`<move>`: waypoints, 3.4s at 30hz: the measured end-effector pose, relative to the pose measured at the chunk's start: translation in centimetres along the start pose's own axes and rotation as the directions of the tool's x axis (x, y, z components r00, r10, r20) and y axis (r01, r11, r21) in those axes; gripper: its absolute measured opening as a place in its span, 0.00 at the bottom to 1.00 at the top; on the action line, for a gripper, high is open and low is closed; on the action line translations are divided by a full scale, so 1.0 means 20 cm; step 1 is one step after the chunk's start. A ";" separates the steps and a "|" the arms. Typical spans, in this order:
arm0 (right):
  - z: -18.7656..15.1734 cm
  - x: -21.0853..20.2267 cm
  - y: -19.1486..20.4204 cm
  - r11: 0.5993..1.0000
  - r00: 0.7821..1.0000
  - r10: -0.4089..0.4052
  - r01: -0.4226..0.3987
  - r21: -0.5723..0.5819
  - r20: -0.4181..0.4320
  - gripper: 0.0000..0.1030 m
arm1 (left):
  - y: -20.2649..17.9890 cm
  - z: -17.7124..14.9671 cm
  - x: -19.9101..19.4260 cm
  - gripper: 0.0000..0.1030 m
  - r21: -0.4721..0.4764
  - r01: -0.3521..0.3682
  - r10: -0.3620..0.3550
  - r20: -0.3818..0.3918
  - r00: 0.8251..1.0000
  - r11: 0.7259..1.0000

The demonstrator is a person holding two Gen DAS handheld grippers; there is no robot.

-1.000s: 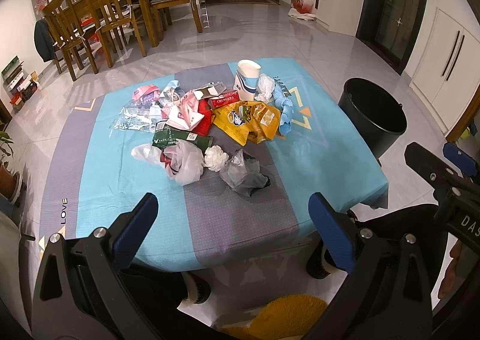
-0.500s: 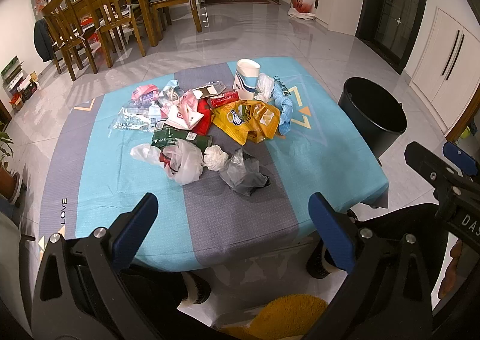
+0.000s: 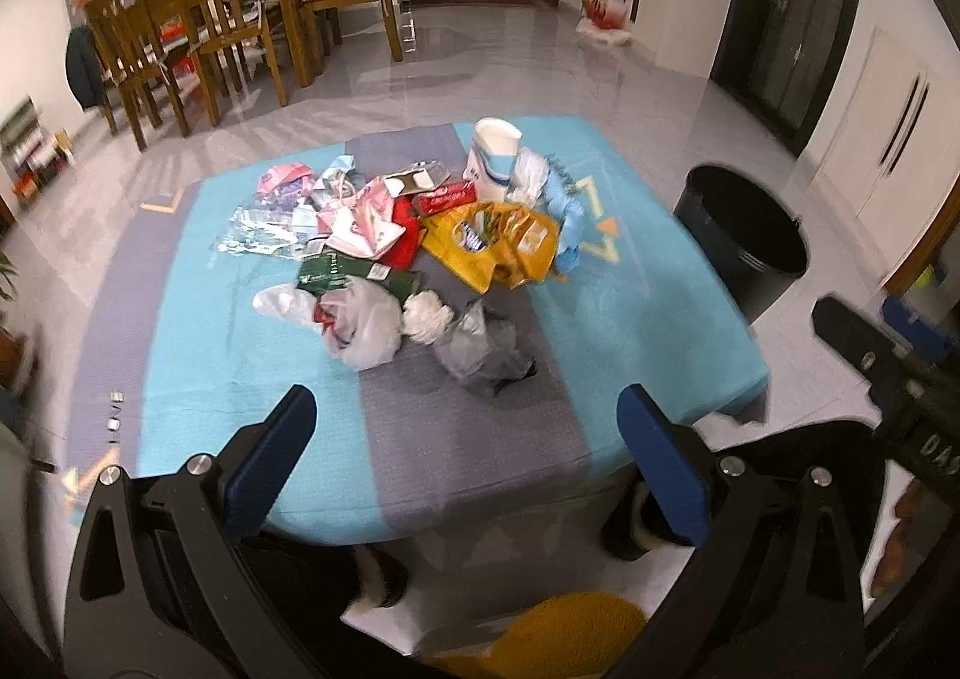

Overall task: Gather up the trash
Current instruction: 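Grasp the white plastic bag with the left tool while the right tool grasps the clear bag, then carry both bags to the black bucket and open both tools to drop them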

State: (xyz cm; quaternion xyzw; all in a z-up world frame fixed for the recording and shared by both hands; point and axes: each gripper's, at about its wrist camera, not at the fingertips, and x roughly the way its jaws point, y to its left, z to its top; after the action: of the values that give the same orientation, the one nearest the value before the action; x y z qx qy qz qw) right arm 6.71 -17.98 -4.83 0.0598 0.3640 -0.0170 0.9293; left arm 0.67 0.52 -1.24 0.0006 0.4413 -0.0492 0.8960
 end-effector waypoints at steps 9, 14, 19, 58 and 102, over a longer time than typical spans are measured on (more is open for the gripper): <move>-0.01 0.16 -0.05 0.966 0.966 0.255 -0.252 0.052 -0.049 0.98 | 0.50 0.03 0.10 0.97 -0.310 0.155 -0.139 0.073 0.988 0.938; -0.09 0.40 0.05 0.929 0.914 0.369 -0.368 0.038 -0.168 0.98 | 0.63 -0.02 0.30 0.97 -0.386 0.169 -0.179 0.010 0.984 0.907; -0.14 0.59 0.20 0.898 0.872 0.409 -0.436 -0.050 -0.268 0.98 | 0.63 -0.06 0.49 0.97 -0.388 0.183 -0.217 -0.044 0.975 0.903; -0.25 1.00 0.51 0.804 0.812 0.430 -0.543 -0.242 -0.394 0.51 | 0.46 0.10 1.05 0.62 -0.257 0.035 -0.084 -0.183 0.980 0.966; 0.23 0.51 -0.55 0.952 0.955 0.278 -0.288 0.104 0.102 0.45 | -0.08 0.55 0.58 0.18 -0.095 0.410 -0.407 0.042 0.912 0.907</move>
State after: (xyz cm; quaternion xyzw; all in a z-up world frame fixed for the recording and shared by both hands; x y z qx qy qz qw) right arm 16.51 -29.41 -9.47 0.1654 0.3098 0.0922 0.9318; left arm 16.21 -2.56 -3.62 -0.1379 0.4241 -0.2130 0.8693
